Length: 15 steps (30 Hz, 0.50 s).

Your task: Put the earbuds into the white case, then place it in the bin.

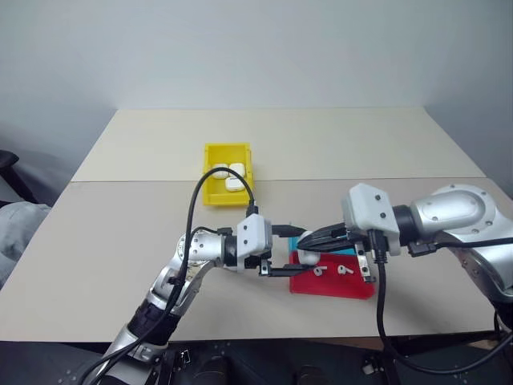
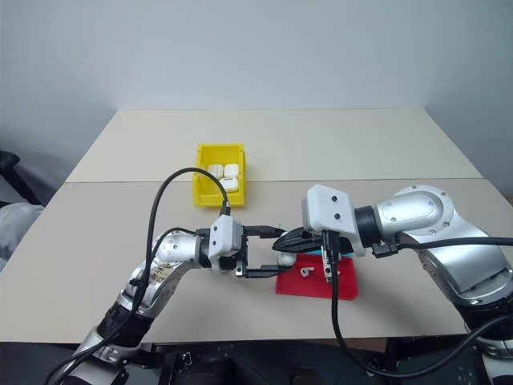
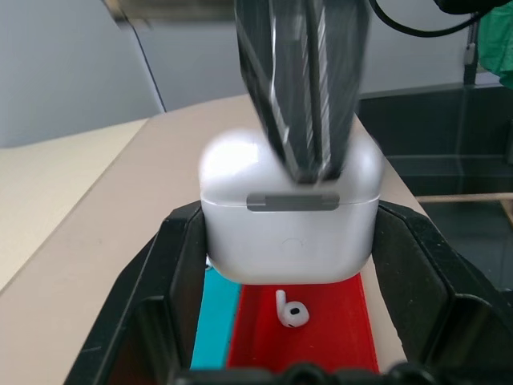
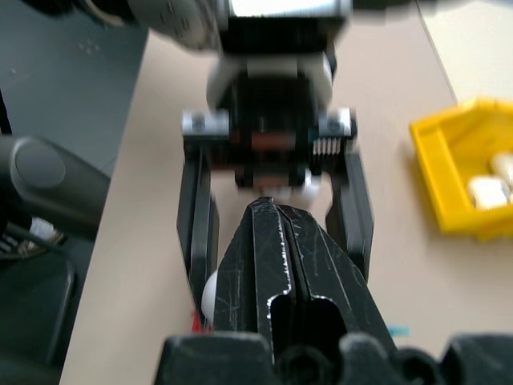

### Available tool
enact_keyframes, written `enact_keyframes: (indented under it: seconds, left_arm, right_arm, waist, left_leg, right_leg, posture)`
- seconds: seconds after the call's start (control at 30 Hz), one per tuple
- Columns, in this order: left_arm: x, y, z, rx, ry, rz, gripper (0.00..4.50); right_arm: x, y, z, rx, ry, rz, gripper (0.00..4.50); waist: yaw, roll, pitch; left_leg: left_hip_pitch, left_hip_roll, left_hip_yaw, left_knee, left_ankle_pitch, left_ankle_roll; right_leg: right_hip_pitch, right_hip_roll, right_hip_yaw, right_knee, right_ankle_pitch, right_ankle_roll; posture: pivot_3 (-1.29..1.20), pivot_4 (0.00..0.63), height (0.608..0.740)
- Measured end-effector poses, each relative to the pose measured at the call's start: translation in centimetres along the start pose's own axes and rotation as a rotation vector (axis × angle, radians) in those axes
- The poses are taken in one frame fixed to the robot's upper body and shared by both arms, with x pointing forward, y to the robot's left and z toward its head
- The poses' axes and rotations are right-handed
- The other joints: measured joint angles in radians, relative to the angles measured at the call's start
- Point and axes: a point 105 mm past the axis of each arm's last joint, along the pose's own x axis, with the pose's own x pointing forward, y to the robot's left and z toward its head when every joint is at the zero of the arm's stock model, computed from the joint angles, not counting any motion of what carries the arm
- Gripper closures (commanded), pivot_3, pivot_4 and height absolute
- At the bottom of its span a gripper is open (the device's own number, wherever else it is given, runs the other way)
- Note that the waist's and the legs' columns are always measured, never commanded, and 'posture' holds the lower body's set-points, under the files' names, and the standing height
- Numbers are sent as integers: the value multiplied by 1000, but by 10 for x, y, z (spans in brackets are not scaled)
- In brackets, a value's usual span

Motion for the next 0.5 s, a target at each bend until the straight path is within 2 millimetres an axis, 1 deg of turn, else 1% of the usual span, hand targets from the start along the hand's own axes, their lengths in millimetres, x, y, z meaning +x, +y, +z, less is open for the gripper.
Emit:
enact_keyframes:
  seconds: [0.07, 0.17, 0.23, 0.3, 0.37, 0.43, 0.47, 0.5]
  left_arm:
    - [-2, 3, 3, 14, -14, 14, 1719]
    - [-4, 6, 8, 34, -42, 36, 1719]
    - [-5, 18, 10, 39, -36, 110, 1719]
    - [-5, 41, 12, 38, 21, 225, 1719]
    - [-8, 74, 13, 50, 97, 384, 1719]
    - [-13, 109, 11, 71, 159, 565, 1719]
    - [-19, 128, 8, 87, 200, 669, 1719]
    - [-23, 140, 4, 97, 236, 741, 1719]
  right_arm:
    - [-5, -4, 6, 2, -40, -29, 4466]
    - [-12, -15, 22, 11, -149, -93, 4466]
    - [-21, -25, 32, 19, -196, -155, 4466]
    - [-29, -33, 34, 23, -213, -230, 4466]
    - [-34, -39, 33, 46, -225, -291, 4466]
    - [-40, -42, 26, 86, -219, -349, 4466]
    - [-40, -42, 21, 110, -211, -371, 4466]
    - [-41, -42, 16, 132, -204, -387, 4466]
  waist:
    - [-2, 0, 0]
    - [-3, 0, 0]
    - [-1, 0, 0]
    - [7, 0, 0]
    - [14, 0, 0]
    - [22, -1, 0]
    - [22, -1, 0]
    - [22, -1, 0]
  left_leg:
    - [0, 0, 0, 0, 0, 0]
    - [0, 0, 0, 0, 0, 0]
    - [0, 0, 0, 0, 0, 0]
    - [0, 0, -1, 0, 0, 0]
    - [0, -1, -1, 1, 0, 0]
    - [0, -1, -1, 1, 0, 0]
    - [-1, -1, -1, 1, 0, 0]
    - [-2, -1, -1, 1, 0, 0]
  right_leg:
    - [0, 0, 0, 0, 0, 0]
    - [0, 0, 0, 0, 0, 0]
    - [0, 0, 0, 0, 0, 0]
    - [1, 0, -1, 0, 0, 0]
    - [1, 0, -1, 0, 0, 1]
    - [1, 0, -2, 0, 0, 1]
    - [0, 0, -2, 0, 0, 1]
    - [0, 0, -2, 0, 0, 1]
  posture:
    - [0, 150, 740]
    - [0, 150, 740]
    - [0, 150, 740]
    - [0, 150, 740]
    - [0, 150, 740]
    - [0, 150, 740]
    - [0, 150, 740]
    - [0, 150, 740]
